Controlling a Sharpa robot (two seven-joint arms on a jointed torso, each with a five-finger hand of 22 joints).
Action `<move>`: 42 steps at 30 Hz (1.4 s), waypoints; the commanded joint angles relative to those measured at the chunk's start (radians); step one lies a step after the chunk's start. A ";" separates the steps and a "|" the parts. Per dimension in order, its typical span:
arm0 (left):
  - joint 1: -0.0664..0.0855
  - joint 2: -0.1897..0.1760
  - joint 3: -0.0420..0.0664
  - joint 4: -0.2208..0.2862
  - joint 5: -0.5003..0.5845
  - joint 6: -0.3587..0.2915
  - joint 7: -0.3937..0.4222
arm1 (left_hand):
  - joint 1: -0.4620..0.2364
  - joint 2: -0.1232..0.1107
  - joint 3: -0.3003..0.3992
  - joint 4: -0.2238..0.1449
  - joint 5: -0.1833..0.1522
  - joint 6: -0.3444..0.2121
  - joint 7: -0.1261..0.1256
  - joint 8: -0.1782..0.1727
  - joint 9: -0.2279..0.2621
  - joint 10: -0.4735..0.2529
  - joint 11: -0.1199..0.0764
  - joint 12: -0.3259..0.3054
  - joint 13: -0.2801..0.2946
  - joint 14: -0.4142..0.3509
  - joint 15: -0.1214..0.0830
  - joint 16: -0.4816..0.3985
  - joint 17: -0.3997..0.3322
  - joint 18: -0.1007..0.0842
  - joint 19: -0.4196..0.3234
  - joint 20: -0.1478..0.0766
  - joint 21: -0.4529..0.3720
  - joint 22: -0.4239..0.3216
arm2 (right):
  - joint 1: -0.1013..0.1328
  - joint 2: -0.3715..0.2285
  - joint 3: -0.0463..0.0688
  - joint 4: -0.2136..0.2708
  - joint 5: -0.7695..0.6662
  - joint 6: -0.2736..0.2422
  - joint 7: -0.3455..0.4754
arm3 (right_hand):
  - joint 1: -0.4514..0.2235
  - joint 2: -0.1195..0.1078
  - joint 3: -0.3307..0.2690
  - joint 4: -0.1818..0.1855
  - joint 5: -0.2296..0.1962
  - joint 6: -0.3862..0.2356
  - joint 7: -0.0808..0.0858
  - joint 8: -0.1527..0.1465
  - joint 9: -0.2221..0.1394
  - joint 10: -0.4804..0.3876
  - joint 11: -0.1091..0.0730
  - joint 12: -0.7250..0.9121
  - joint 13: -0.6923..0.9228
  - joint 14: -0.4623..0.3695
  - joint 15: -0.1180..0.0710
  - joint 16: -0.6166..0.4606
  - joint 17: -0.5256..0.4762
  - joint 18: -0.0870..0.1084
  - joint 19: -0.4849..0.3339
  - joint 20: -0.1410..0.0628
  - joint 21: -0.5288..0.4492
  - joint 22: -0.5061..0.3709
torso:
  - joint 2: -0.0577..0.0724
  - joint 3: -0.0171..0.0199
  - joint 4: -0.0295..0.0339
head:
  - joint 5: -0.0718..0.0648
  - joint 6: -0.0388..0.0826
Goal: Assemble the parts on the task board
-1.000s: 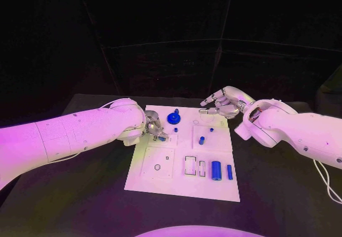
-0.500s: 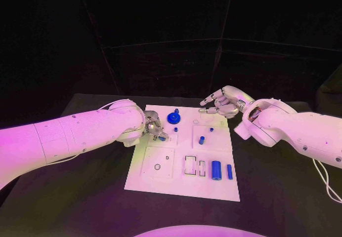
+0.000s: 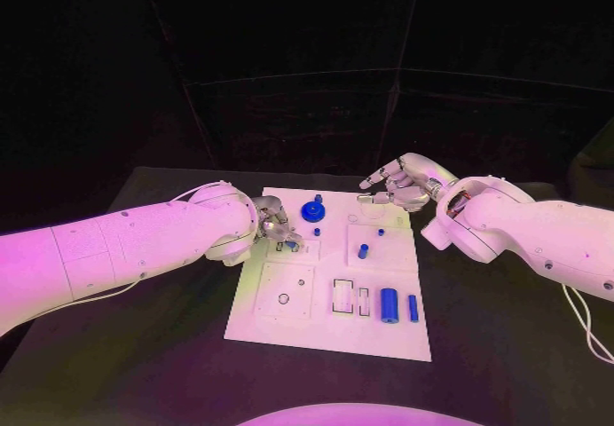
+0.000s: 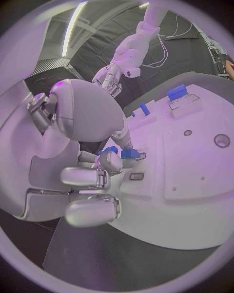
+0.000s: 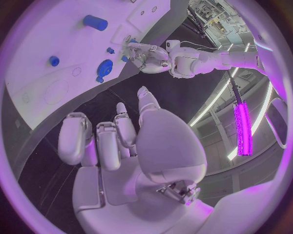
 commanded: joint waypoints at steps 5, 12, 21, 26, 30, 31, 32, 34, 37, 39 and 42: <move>-0.006 0.010 0.000 -0.002 0.007 -0.037 -0.006 | -0.001 0.008 0.111 -0.106 0.001 0.003 -0.007 0.005 0.000 0.007 0.002 0.005 -0.002 0.102 -0.007 0.003 0.263 -0.017 0.002 -0.003 0.006 0.000 | 0.002 0.002 0.001 -0.001 -0.011 0.014 0.011 | -0.007 0.005 -0.008 0.001 0.000 -0.001 -0.007 0.006 0.001 -0.003 0.001 -0.003 0.000 0.062 0.001 -0.007 0.062 0.016 -0.005 0.001 -0.003 -0.001 | 0.001 -0.0004 0.0002 | 0.000 -0.002; -0.015 0.020 0.000 -0.008 0.007 -0.041 -0.008 | -0.002 0.009 0.111 -0.106 0.000 0.003 -0.007 0.005 0.000 0.007 0.002 0.003 -0.004 0.102 -0.007 0.003 0.263 -0.017 0.002 -0.003 0.006 -0.001 | 0.002 0.004 0.001 -0.002 -0.014 0.016 0.011 | -0.007 0.005 -0.008 0.001 0.000 -0.001 -0.007 0.006 0.001 -0.003 0.001 -0.003 0.000 0.062 0.001 -0.007 0.062 0.016 -0.005 0.001 -0.003 -0.001 | 0.001 -0.0004 0.0010 | -0.001 -0.003; -0.018 0.028 -0.001 -0.016 0.004 -0.019 -0.019 | -0.002 0.008 0.112 -0.107 -0.004 0.002 -0.007 0.006 0.000 0.006 0.002 0.002 -0.007 0.102 -0.007 0.003 0.263 -0.017 0.002 -0.003 0.004 -0.003 | 0.002 0.005 0.001 -0.004 -0.016 0.019 0.010 | -0.007 0.005 -0.008 0.001 0.000 -0.001 -0.007 0.006 0.001 -0.003 0.001 -0.003 0.000 0.062 0.001 -0.007 0.062 0.016 -0.005 0.001 -0.003 -0.001 | 0.000 0.0001 0.0016 | -0.001 -0.005; -0.019 0.026 -0.001 -0.019 0.003 0.002 -0.024 | -0.002 -0.003 0.113 -0.116 -0.010 -0.001 -0.008 0.008 0.000 0.006 0.001 0.000 -0.009 0.102 -0.008 0.003 0.263 -0.017 0.002 -0.004 0.004 -0.003 | 0.002 0.005 0.001 -0.004 -0.017 0.020 0.010 | -0.009 0.005 -0.010 0.002 0.001 0.000 -0.007 0.006 0.001 -0.003 0.001 -0.003 -0.001 0.062 0.001 -0.007 0.062 0.016 -0.005 0.001 -0.003 -0.001 | -0.001 -0.0004 0.0029 | -0.005 -0.004; -0.019 0.025 -0.001 -0.022 0.003 0.007 -0.025 | -0.002 -0.012 0.112 -0.123 -0.011 -0.001 -0.009 0.009 0.000 0.007 0.001 0.001 -0.008 0.102 -0.008 0.003 0.263 -0.017 0.002 -0.004 0.004 -0.002 | 0.002 0.005 0.001 -0.005 -0.017 0.021 0.010 | -0.009 0.005 -0.010 0.002 0.001 0.000 -0.007 0.006 0.001 -0.003 0.001 -0.003 -0.001 0.062 0.001 -0.007 0.062 0.016 -0.005 0.001 -0.003 -0.001 | -0.001 -0.0008 0.0037 | -0.007 -0.004; -0.019 0.025 -0.001 -0.022 0.003 0.008 -0.026 | -0.002 -0.015 0.111 -0.125 -0.011 0.000 -0.009 0.010 0.000 0.007 0.001 0.000 -0.009 0.102 -0.008 0.003 0.263 -0.017 0.002 -0.005 0.005 -0.001 | 0.002 0.005 0.001 -0.005 -0.017 0.021 0.010 | -0.009 0.005 -0.010 0.002 0.001 0.000 -0.007 0.006 0.001 -0.003 0.001 -0.003 -0.001 0.062 0.001 -0.007 0.062 0.016 -0.005 0.001 -0.003 -0.001 | -0.001 -0.0009 0.0033 | -0.007 -0.004; -0.019 0.024 -0.001 -0.023 0.003 0.009 -0.026 | -0.002 -0.017 0.110 -0.127 -0.012 0.000 -0.009 0.010 0.000 0.008 0.000 0.000 -0.009 0.102 -0.009 0.003 0.263 -0.017 0.002 -0.005 0.005 0.000 | 0.002 0.006 0.001 -0.005 -0.017 0.021 0.010 | -0.009 0.005 -0.011 0.002 0.000 0.000 -0.007 0.007 0.002 -0.004 0.001 -0.003 -0.001 0.062 0.001 -0.007 0.063 0.016 -0.005 0.001 -0.003 -0.001 | -0.001 -0.0010 0.0034 | -0.007 -0.004; -0.019 0.024 -0.001 -0.023 0.002 0.012 -0.027 | -0.002 -0.019 0.109 -0.129 -0.012 0.000 -0.010 0.011 0.000 0.008 0.000 0.001 -0.009 0.102 -0.009 0.003 0.263 -0.018 0.003 -0.005 0.007 0.002 | 0.002 0.006 0.001 -0.005 -0.017 0.022 0.010 | -0.009 0.005 -0.011 0.002 0.000 0.000 -0.007 0.007 0.002 -0.004 0.001 -0.004 -0.001 0.062 0.001 -0.006 0.063 0.016 -0.005 0.001 -0.003 -0.001 | 0.000 -0.0011 0.0030 | -0.006 -0.005; -0.019 0.022 -0.001 -0.023 -0.002 0.016 -0.029 | -0.001 -0.026 0.107 -0.135 -0.012 0.002 -0.011 0.012 -0.001 0.010 -0.001 0.001 -0.009 0.102 -0.009 0.003 0.263 -0.018 0.004 -0.005 0.007 0.003 | 0.002 0.005 0.001 -0.005 -0.017 0.023 0.010 | -0.009 0.005 -0.011 0.002 0.000 0.000 -0.007 0.007 0.002 -0.004 0.001 -0.004 -0.001 0.062 0.001 -0.006 0.063 0.016 -0.005 0.001 -0.003 -0.001 | 0.000 -0.0012 0.0034 | -0.008 -0.005; -0.019 0.022 -0.001 -0.023 -0.003 0.018 -0.029 | -0.003 -0.029 0.105 -0.137 -0.013 0.003 -0.011 0.013 -0.002 0.011 -0.001 0.002 -0.009 0.102 -0.009 0.003 0.263 -0.018 0.004 -0.005 0.008 0.005 | 0.002 0.006 0.001 -0.006 -0.017 0.023 0.010 | -0.009 0.005 -0.011 0.002 0.000 0.000 -0.007 0.007 0.002 -0.004 0.001 -0.004 -0.001 0.062 0.001 -0.006 0.063 0.016 -0.005 0.001 -0.003 -0.001 | 0.000 -0.0010 0.0036 | -0.009 -0.005; -0.019 0.021 -0.001 -0.024 -0.005 0.022 -0.030 | -0.010 -0.030 0.099 -0.134 -0.014 0.007 -0.012 0.015 -0.003 0.012 -0.001 0.002 -0.010 0.102 -0.009 0.003 0.263 -0.019 0.006 -0.005 0.011 0.009 | 0.002 0.006 0.001 -0.006 -0.017 0.025 0.008 | -0.009 0.005 -0.012 0.002 0.000 0.001 -0.007 0.007 0.002 -0.004 0.001 -0.004 -0.001 0.062 0.001 -0.007 0.062 0.016 -0.005 0.001 -0.004 -0.001 | -0.001 -0.0011 0.0042 | -0.007 -0.004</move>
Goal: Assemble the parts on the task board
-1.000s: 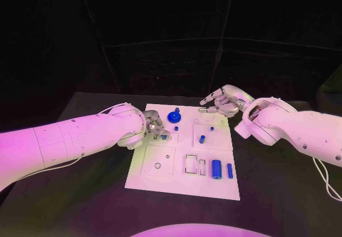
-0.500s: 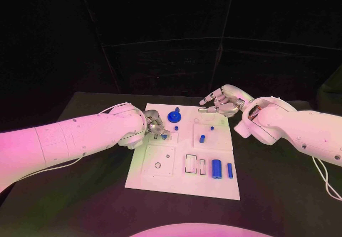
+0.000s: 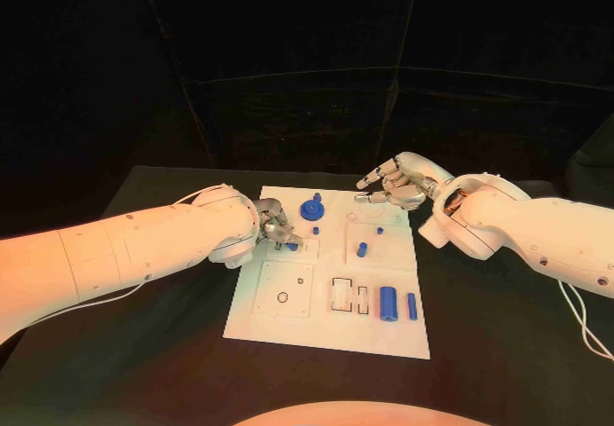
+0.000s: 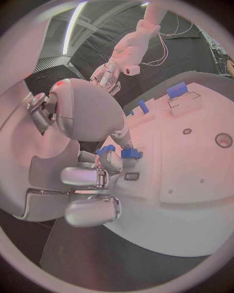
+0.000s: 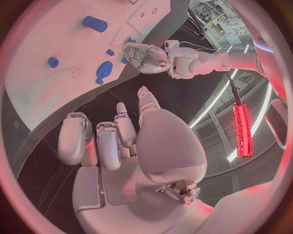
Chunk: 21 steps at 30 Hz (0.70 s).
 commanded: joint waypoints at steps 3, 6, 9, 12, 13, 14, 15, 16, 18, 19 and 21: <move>-0.002 -0.002 -0.001 -0.003 -0.008 0.033 -0.018 | -0.015 -0.010 0.102 -0.115 -0.007 0.008 -0.005 0.005 -0.001 0.008 -0.001 0.004 0.001 0.106 -0.006 0.003 0.263 -0.019 0.003 -0.002 0.007 0.003 | 0.002 0.001 0.001 0.001 -0.003 0.011 0.006 | -0.010 0.005 -0.008 0.003 0.000 0.001 -0.007 0.007 0.001 -0.004 0.001 -0.004 -0.001 0.062 0.001 -0.007 0.061 0.016 -0.005 0.001 -0.004 -0.002 | 0.000 -0.0003 0.0012 | 0.001 0.000; -0.002 -0.002 -0.001 -0.002 -0.009 0.042 -0.018 | -0.024 -0.015 0.087 -0.112 -0.008 0.013 -0.007 0.006 -0.003 0.011 -0.002 0.007 0.005 0.106 -0.006 0.003 0.263 -0.020 0.003 -0.003 0.008 0.005 | 0.002 0.002 0.001 0.000 -0.003 0.013 0.005 | -0.010 0.005 -0.008 0.003 0.000 0.001 -0.007 0.007 0.001 -0.004 0.001 -0.004 -0.001 0.062 0.001 -0.007 0.061 0.016 -0.005 0.001 -0.004 -0.002 | 0.000 -0.0001 0.0008 | 0.002 -0.001; -0.002 0.000 -0.001 -0.002 -0.009 0.050 -0.017 | -0.034 -0.018 0.067 -0.109 -0.009 0.018 -0.008 0.007 -0.005 0.012 -0.003 0.008 0.006 0.106 -0.007 0.003 0.263 -0.020 0.004 -0.003 0.008 0.006 | 0.002 0.002 0.001 0.000 -0.003 0.013 0.004 | -0.010 0.005 -0.008 0.003 0.000 0.001 -0.007 0.007 0.001 -0.004 0.001 -0.004 -0.001 0.062 0.001 -0.007 0.061 0.016 -0.005 0.001 -0.004 -0.002 | 0.000 0.0000 0.0010 | 0.001 -0.001; -0.002 0.001 -0.001 -0.002 -0.009 0.054 -0.017 | -0.045 -0.018 0.038 -0.102 -0.009 0.023 -0.009 0.008 -0.009 0.013 -0.004 0.010 0.007 0.106 -0.008 0.003 0.263 -0.020 0.004 -0.004 0.009 0.008 | 0.002 0.002 0.001 0.000 -0.003 0.013 0.004 | -0.011 0.005 -0.008 0.003 -0.001 0.001 -0.007 0.008 0.001 -0.004 0.001 -0.004 -0.002 0.062 0.001 -0.007 0.061 0.016 -0.006 0.001 -0.004 -0.002 | 0.000 -0.0002 0.0006 | 0.001 -0.001; -0.002 0.002 -0.001 -0.003 -0.009 0.055 -0.017 | -0.047 -0.018 0.031 -0.101 -0.010 0.023 -0.009 0.008 -0.010 0.013 -0.004 0.010 0.007 0.106 -0.008 0.003 0.263 -0.020 0.004 -0.004 0.009 0.008 | 0.002 0.002 0.001 0.000 -0.003 0.013 0.004 | -0.012 0.005 -0.010 0.004 -0.001 0.002 -0.008 0.008 0.001 -0.005 0.001 -0.005 -0.003 0.062 0.001 -0.008 0.060 0.016 -0.006 0.001 -0.004 -0.002 | 0.000 0.0000 0.0006 | 0.002 -0.001; -0.002 0.002 -0.001 -0.003 -0.009 0.055 -0.017 | -0.049 -0.017 0.021 -0.098 -0.010 0.024 -0.010 0.008 -0.011 0.013 -0.004 0.010 0.006 0.106 -0.008 0.003 0.263 -0.020 0.004 -0.004 0.009 0.008 | 0.002 0.002 0.001 0.000 -0.003 0.013 0.004 | -0.012 0.005 -0.010 0.004 -0.001 0.002 -0.008 0.008 0.001 -0.005 0.001 -0.005 -0.003 0.062 0.001 -0.008 0.060 0.016 -0.006 0.001 -0.004 -0.002 | 0.000 0.0001 0.0004 | 0.002 -0.001; -0.002 0.002 -0.001 -0.004 -0.009 0.055 -0.017 | -0.052 -0.017 0.013 -0.096 -0.010 0.025 -0.010 0.008 -0.012 0.012 -0.004 0.010 0.006 0.106 -0.008 0.003 0.263 -0.020 0.004 -0.004 0.008 0.008 | 0.002 0.001 0.001 0.000 -0.003 0.013 0.004 | -0.012 0.005 -0.010 0.004 -0.001 0.002 -0.008 0.008 0.001 -0.005 0.001 -0.005 -0.003 0.062 0.001 -0.008 0.060 0.016 -0.006 0.001 -0.004 -0.002 | 0.000 0.0001 0.0005 | 0.002 -0.001; -0.002 0.003 -0.001 -0.006 -0.009 0.056 -0.017 | -0.061 -0.016 -0.010 -0.089 -0.010 0.028 -0.010 0.008 -0.014 0.013 -0.005 0.011 0.007 0.106 -0.008 0.003 0.263 -0.020 0.004 -0.004 0.009 0.010 | 0.002 0.001 0.001 0.000 -0.003 0.013 0.004 | -0.013 0.005 -0.010 0.004 -0.001 0.002 -0.008 0.008 0.001 -0.005 0.001 -0.005 -0.003 0.061 0.001 -0.008 0.060 0.016 -0.006 0.001 -0.005 -0.003 | 0.000 0.0001 0.0008 | 0.002 0.000; -0.002 0.003 -0.001 -0.007 -0.009 0.056 -0.017 | -0.071 -0.013 -0.042 -0.079 -0.010 0.030 -0.010 0.009 -0.016 0.013 -0.005 0.012 0.008 0.106 -0.008 0.003 0.263 -0.021 0.005 -0.004 0.009 0.011 | 0.002 0.001 0.001 0.000 -0.003 0.013 0.003 | -0.013 0.005 -0.011 0.004 -0.001 0.002 -0.008 0.008 0.001 -0.005 0.001 -0.005 -0.003 0.061 0.001 -0.008 0.059 0.016 -0.006 0.001 -0.005 -0.003 | 0.000 0.0002 0.0010 | 0.002 0.000; -0.002 0.003 -0.001 -0.009 -0.009 0.055 -0.017 | -0.077 -0.011 -0.055 -0.072 -0.011 0.031 -0.009 0.009 -0.018 0.013 -0.004 0.012 0.008 0.106 -0.008 0.003 0.263 -0.021 0.005 -0.005 0.009 0.012 | 0.002 0.000 0.001 0.000 -0.003 0.013 0.003 | -0.013 0.005 -0.011 0.004 -0.001 0.002 -0.008 0.008 0.001 -0.005 0.001 -0.005 -0.003 0.061 0.001 -0.008 0.059 0.016 -0.006 0.001 -0.005 -0.003 | 0.000 0.0002 0.0010 | 0.002 0.000; -0.002 0.004 -0.001 -0.011 -0.009 0.054 -0.017 | -0.082 -0.006 -0.081 -0.063 -0.010 0.031 -0.009 0.009 -0.020 0.012 -0.004 0.013 0.008 0.106 -0.009 0.003 0.263 -0.021 0.005 -0.005 0.009 0.013 | 0.002 0.000 0.001 0.000 -0.003 0.013 0.003 | -0.014 0.006 -0.012 0.005 -0.002 0.002 -0.008 0.008 0.001 -0.006 0.001 -0.006 -0.004 0.061 0.001 -0.009 0.058 0.017 -0.007 0.001 -0.006 -0.006 | 0.000 0.0003 0.0013 | 0.002 0.000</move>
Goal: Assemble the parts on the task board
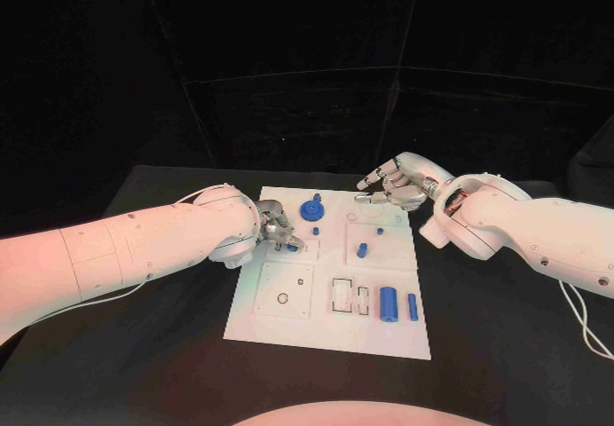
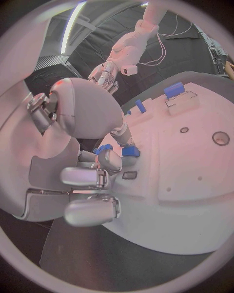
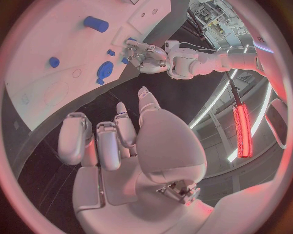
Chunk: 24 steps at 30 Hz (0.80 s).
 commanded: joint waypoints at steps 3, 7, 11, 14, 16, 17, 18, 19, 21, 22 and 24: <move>-0.002 0.001 -0.002 -0.006 -0.007 0.022 -0.015 | -0.029 0.007 -0.052 0.031 -0.007 0.004 0.007 -0.001 -0.006 0.006 0.004 0.005 0.001 0.106 -0.007 0.003 0.263 -0.021 0.005 -0.004 0.006 0.003 | 0.002 0.000 0.001 0.002 -0.003 0.007 0.005 | -0.011 0.002 -0.008 0.000 -0.002 0.002 -0.008 0.005 0.001 -0.007 0.001 -0.008 -0.004 0.060 0.000 -0.007 0.055 0.018 -0.010 0.001 -0.009 -0.009 | 0.000 0.0001 0.0006 | -0.001 0.001; -0.002 0.005 -0.002 -0.010 -0.007 0.020 -0.015 | -0.041 0.016 -0.087 0.053 -0.005 0.005 0.007 -0.001 -0.010 0.006 0.004 0.007 0.002 0.106 -0.007 0.003 0.263 -0.021 0.006 -0.004 0.007 0.006 | 0.002 0.000 0.001 0.002 -0.003 0.009 0.005 | -0.013 0.002 -0.010 0.001 -0.003 0.002 -0.008 0.005 0.001 -0.009 0.001 -0.010 -0.005 0.060 0.000 -0.008 0.053 0.019 -0.012 0.001 -0.012 -0.013 | 0.000 -0.0001 -0.0005 | 0.000 0.002; -0.002 0.007 -0.001 -0.012 -0.007 0.021 -0.016 | -0.044 0.020 -0.103 0.061 -0.004 0.005 0.007 0.000 -0.011 0.006 0.004 0.008 0.003 0.106 -0.007 0.003 0.263 -0.021 0.007 -0.004 0.007 0.008 | 0.002 0.000 0.001 0.002 -0.003 0.010 0.005 | -0.014 0.002 -0.012 0.001 -0.004 0.001 -0.008 0.005 0.001 -0.009 0.001 -0.011 -0.006 0.060 0.000 -0.009 0.053 0.020 -0.013 0.001 -0.013 -0.015 | 0.000 -0.0002 -0.0001 | 0.000 0.001; -0.002 0.008 -0.001 -0.013 -0.007 0.020 -0.016 | -0.052 0.024 -0.126 0.076 -0.004 0.006 0.007 0.000 -0.013 0.008 0.004 0.011 0.006 0.106 -0.007 0.003 0.263 -0.022 0.007 -0.004 0.008 0.010 | 0.002 -0.001 0.001 0.003 -0.003 0.011 0.005 | -0.015 0.002 -0.014 0.002 -0.005 0.001 -0.008 0.005 0.001 -0.010 0.001 -0.012 -0.007 0.059 0.000 -0.010 0.051 0.020 -0.014 0.001 -0.014 -0.017 | 0.000 -0.0004 0.0007 | -0.002 0.001; -0.002 0.009 -0.001 -0.014 -0.007 0.018 -0.016 | -0.057 0.026 -0.137 0.084 -0.003 0.007 0.008 0.001 -0.014 0.009 0.004 0.012 0.008 0.106 -0.007 0.003 0.263 -0.022 0.007 -0.004 0.008 0.010 | 0.002 -0.001 0.001 0.003 -0.003 0.011 0.004 | -0.016 0.002 -0.015 0.002 -0.005 0.001 -0.008 0.005 0.001 -0.010 0.001 -0.012 -0.007 0.059 0.000 -0.010 0.051 0.020 -0.014 0.001 -0.014 -0.017 | 0.000 0.0000 0.0013 | -0.002 0.001; -0.002 0.009 -0.001 -0.014 -0.007 0.017 -0.016 | -0.066 0.029 -0.148 0.096 -0.003 0.008 0.008 0.001 -0.015 0.009 0.004 0.013 0.009 0.106 -0.007 0.003 0.263 -0.022 0.008 -0.003 0.009 0.012 | 0.002 -0.001 0.001 0.003 -0.003 0.012 0.004 | -0.017 0.002 -0.016 0.003 -0.005 0.001 -0.008 0.005 0.001 -0.010 0.001 -0.012 -0.007 0.059 0.000 -0.010 0.051 0.020 -0.014 0.001 -0.015 -0.018 | 0.000 0.0000 0.0013 | -0.002 0.001; -0.002 0.009 -0.001 -0.015 -0.007 0.015 -0.016 | -0.074 0.033 -0.157 0.105 -0.003 0.009 0.008 0.001 -0.016 0.010 0.004 0.014 0.010 0.106 -0.007 0.003 0.263 -0.022 0.008 -0.003 0.009 0.012 | 0.002 0.000 0.001 0.003 -0.003 0.012 0.004 | -0.017 0.002 -0.016 0.003 -0.005 0.001 -0.008 0.005 0.001 -0.010 0.001 -0.012 -0.007 0.059 0.000 -0.010 0.051 0.020 -0.014 0.001 -0.015 -0.018 | 0.000 0.0000 0.0017 | -0.002 0.000; -0.002 0.009 -0.001 -0.015 -0.007 0.013 -0.016 | -0.080 0.036 -0.167 0.115 -0.002 0.009 0.008 0.001 -0.017 0.011 0.004 0.016 0.011 0.106 -0.007 0.003 0.263 -0.022 0.009 -0.003 0.010 0.014 | 0.002 0.000 0.001 0.003 -0.003 0.013 0.004 | -0.017 0.002 -0.016 0.003 -0.005 0.001 -0.008 0.005 0.001 -0.010 0.001 -0.012 -0.007 0.059 0.000 -0.010 0.051 0.020 -0.014 0.001 -0.015 -0.018 | 0.000 -0.0001 0.0017 | -0.002 0.000; -0.002 0.010 -0.001 -0.016 -0.007 0.010 -0.015 | -0.091 0.039 -0.188 0.132 -0.002 0.010 0.007 0.002 -0.019 0.012 0.004 0.018 0.014 0.106 -0.007 0.003 0.263 -0.023 0.010 -0.003 0.011 0.017 | 0.002 0.000 0.001 0.002 -0.003 0.014 0.004 | -0.017 0.002 -0.016 0.003 -0.005 0.001 -0.008 0.005 0.001 -0.010 0.001 -0.012 -0.007 0.059 0.000 -0.010 0.051 0.020 -0.014 0.001 -0.015 -0.018 | 0.000 -0.0001 0.0016 | -0.003 0.000; -0.002 0.010 -0.001 -0.016 -0.007 0.008 -0.015 | -0.096 0.041 -0.196 0.139 -0.002 0.011 0.007 0.002 -0.019 0.013 0.004 0.019 0.014 0.106 -0.007 0.003 0.263 -0.023 0.010 -0.003 0.012 0.018 | 0.002 0.000 0.001 0.002 -0.003 0.014 0.004 | -0.017 0.002 -0.016 0.003 -0.005 0.001 -0.008 0.005 0.001 -0.010 0.001 -0.012 -0.007 0.059 0.000 -0.010 0.051 0.020 -0.014 0.001 -0.015 -0.018 | 0.000 0.0000 0.0017 | -0.003 0.000; -0.002 0.011 -0.001 -0.016 -0.006 0.007 -0.014 | -0.099 0.043 -0.208 0.148 -0.002 0.012 0.006 0.003 -0.020 0.014 0.003 0.020 0.016 0.106 -0.008 0.003 0.263 -0.023 0.010 -0.004 0.012 0.019 | 0.002 0.001 0.001 0.002 -0.003 0.015 0.004 | -0.017 0.002 -0.016 0.003 -0.005 0.001 -0.008 0.005 0.001 -0.010 0.001 -0.012 -0.007 0.059 0.000 -0.010 0.051 0.020 -0.014 0.001 -0.015 -0.018 | 0.000 -0.0005 0.0015 | -0.002 0.001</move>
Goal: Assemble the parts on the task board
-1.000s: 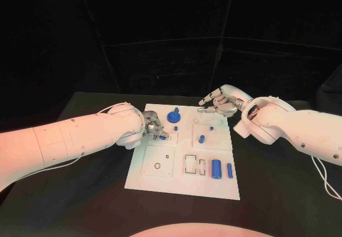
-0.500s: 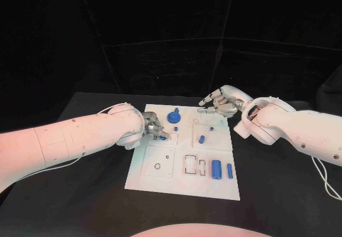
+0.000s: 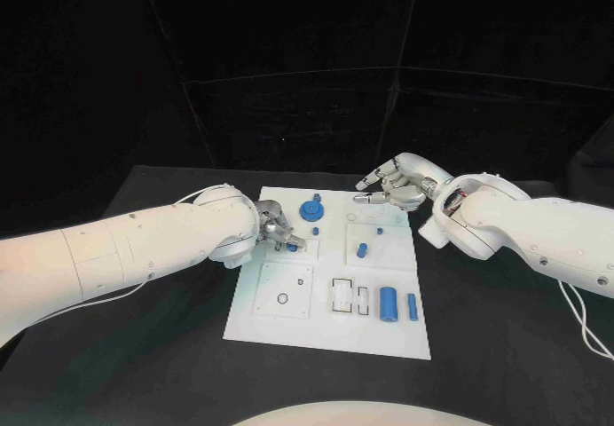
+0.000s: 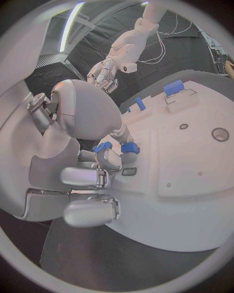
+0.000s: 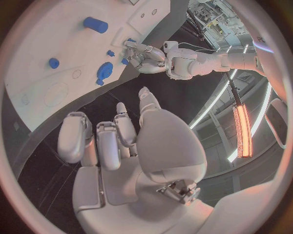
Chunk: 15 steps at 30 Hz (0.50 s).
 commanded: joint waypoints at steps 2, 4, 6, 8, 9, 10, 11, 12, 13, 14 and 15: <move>-0.001 0.002 -0.001 0.000 -0.005 -0.002 -0.005 | -0.010 0.002 -0.019 0.008 0.001 0.004 0.001 0.000 -0.002 0.010 0.001 0.005 0.004 0.106 -0.008 0.003 0.263 -0.008 0.011 -0.004 0.006 0.004 | 0.002 0.001 0.001 0.001 -0.002 0.010 0.004 | -0.007 0.001 -0.008 0.000 -0.005 0.001 -0.008 0.005 0.001 -0.007 -0.003 -0.004 -0.002 0.059 0.000 -0.006 0.051 0.020 -0.007 0.001 -0.003 -0.001 | 0.000 -0.0006 0.0001 | 0.000 0.000; -0.001 0.003 -0.001 0.001 -0.005 -0.002 -0.004 | -0.010 0.002 -0.023 0.010 0.001 0.004 0.000 0.000 -0.002 0.011 0.000 0.005 0.004 0.106 -0.008 0.003 0.263 -0.008 0.011 -0.004 0.006 0.005 | 0.002 0.001 0.001 0.000 -0.002 0.010 0.004 | -0.009 0.002 -0.009 0.001 -0.006 0.001 -0.007 0.006 0.001 -0.007 -0.003 -0.004 -0.002 0.059 0.001 -0.007 0.050 0.020 -0.007 0.001 -0.004 -0.002 | 0.000 -0.0002 -0.0001 | 0.000 0.000; -0.001 0.004 -0.001 0.002 -0.005 -0.003 -0.004 | -0.009 0.003 -0.026 0.011 0.001 0.005 0.000 0.001 -0.002 0.011 0.000 0.005 0.004 0.106 -0.008 0.003 0.263 -0.008 0.012 -0.004 0.007 0.006 | 0.002 0.001 0.001 0.000 -0.002 0.010 0.004 | -0.009 0.002 -0.009 0.001 -0.006 0.001 -0.007 0.006 0.001 -0.007 -0.003 -0.004 -0.002 0.059 0.001 -0.007 0.050 0.020 -0.007 0.001 -0.004 -0.002 | -0.001 -0.0002 -0.0003 | 0.000 0.000; 0.000 0.004 -0.001 0.003 -0.005 -0.003 -0.004 | -0.009 0.004 -0.031 0.014 0.001 0.005 0.000 0.001 -0.003 0.012 0.000 0.007 0.006 0.106 -0.008 0.003 0.263 -0.008 0.012 -0.004 0.008 0.007 | 0.002 0.002 0.001 0.000 -0.002 0.011 0.004 | -0.009 0.002 -0.010 0.001 -0.006 0.001 -0.007 0.006 0.001 -0.007 -0.003 -0.004 -0.002 0.059 0.001 -0.007 0.050 0.020 -0.008 0.001 -0.004 -0.002 | -0.001 -0.0002 -0.0005 | 0.000 0.000; 0.000 0.004 -0.001 0.003 -0.005 -0.003 -0.004 | -0.010 0.005 -0.034 0.017 0.001 0.006 -0.001 0.001 -0.003 0.013 0.000 0.007 0.007 0.106 -0.008 0.003 0.263 -0.009 0.012 -0.004 0.008 0.008 | 0.002 0.002 0.001 -0.001 -0.002 0.011 0.004 | -0.010 0.003 -0.011 0.002 -0.006 0.000 -0.007 0.006 0.001 -0.007 -0.003 -0.005 -0.002 0.059 0.001 -0.007 0.050 0.020 -0.008 0.001 -0.004 -0.002 | -0.001 -0.0004 0.0000 | -0.001 0.000; 0.000 0.004 0.000 0.003 -0.005 -0.003 -0.004 | -0.010 0.006 -0.039 0.020 0.001 0.006 -0.001 0.002 -0.003 0.013 -0.001 0.008 0.008 0.106 -0.009 0.003 0.263 -0.009 0.013 -0.005 0.008 0.009 | 0.002 0.002 0.001 -0.001 -0.002 0.011 0.004 | -0.010 0.003 -0.011 0.002 -0.006 0.000 -0.007 0.006 0.001 -0.007 -0.003 -0.005 -0.002 0.059 0.001 -0.007 0.050 0.020 -0.008 0.001 -0.004 -0.002 | -0.001 -0.0005 0.0004 | -0.002 0.000; 0.000 0.004 0.000 0.003 -0.005 -0.003 -0.004 | -0.011 0.008 -0.046 0.025 0.002 0.007 -0.001 0.002 -0.004 0.014 -0.001 0.009 0.008 0.106 -0.009 0.003 0.263 -0.009 0.013 -0.005 0.009 0.010 | 0.002 0.002 0.001 -0.001 -0.002 0.012 0.004 | -0.010 0.003 -0.011 0.002 -0.006 0.000 -0.007 0.006 0.001 -0.007 -0.003 -0.005 -0.002 0.059 0.001 -0.007 0.050 0.020 -0.008 0.001 -0.004 -0.002 | -0.001 -0.0003 0.0004 | -0.002 0.000; 0.000 0.004 0.000 0.003 -0.005 -0.003 -0.004 | -0.011 0.010 -0.049 0.028 0.002 0.007 -0.001 0.002 -0.004 0.014 -0.001 0.009 0.009 0.106 -0.009 0.003 0.263 -0.009 0.014 -0.005 0.010 0.012 | 0.002 0.002 0.001 -0.002 -0.002 0.012 0.004 | -0.010 0.003 -0.011 0.002 -0.006 0.000 -0.007 0.006 0.001 -0.007 -0.003 -0.005 -0.002 0.059 0.001 -0.007 0.050 0.020 -0.008 0.001 -0.004 -0.002 | -0.001 -0.0002 0.0004 | -0.002 0.000; 0.000 0.004 0.000 0.003 -0.005 -0.003 -0.005 | -0.012 0.011 -0.052 0.032 0.002 0.007 -0.002 0.003 -0.004 0.015 -0.001 0.010 0.010 0.106 -0.009 0.003 0.263 -0.009 0.014 -0.005 0.010 0.012 | 0.002 0.003 0.001 -0.002 -0.002 0.012 0.004 | -0.010 0.003 -0.011 0.002 -0.006 0.000 -0.007 0.006 0.001 -0.007 -0.003 -0.005 -0.002 0.059 0.001 -0.007 0.050 0.020 -0.008 0.001 -0.004 -0.002 | -0.001 0.0001 0.0004 | -0.003 0.000; 0.000 0.003 0.000 0.003 -0.005 -0.003 -0.005 | -0.012 0.013 -0.055 0.034 0.002 0.008 -0.002 0.003 -0.005 0.015 -0.001 0.010 0.010 0.106 -0.009 0.003 0.263 -0.009 0.014 -0.005 0.010 0.012 | 0.002 0.003 0.001 -0.002 -0.002 0.013 0.004 | -0.010 0.003 -0.011 0.002 -0.006 0.000 -0.007 0.006 0.001 -0.007 -0.003 -0.005 -0.002 0.059 0.001 -0.007 0.050 0.020 -0.008 0.001 -0.004 -0.002 | -0.001 0.0001 0.0006 | -0.003 0.000; 0.000 0.003 0.000 0.004 -0.005 -0.003 -0.005 | -0.012 0.014 -0.057 0.037 0.002 0.008 -0.002 0.003 -0.005 0.015 -0.001 0.010 0.011 0.106 -0.009 0.003 0.263 -0.009 0.014 -0.005 0.010 0.012 | 0.002 0.003 0.001 -0.003 -0.002 0.013 0.004 | -0.010 0.003 -0.011 0.002 -0.006 0.000 -0.007 0.006 0.001 -0.007 -0.003 -0.005 -0.002 0.059 0.001 -0.007 0.050 0.020 -0.008 0.001 -0.004 -0.002 | -0.001 -0.0001 0.0006 | -0.003 0.000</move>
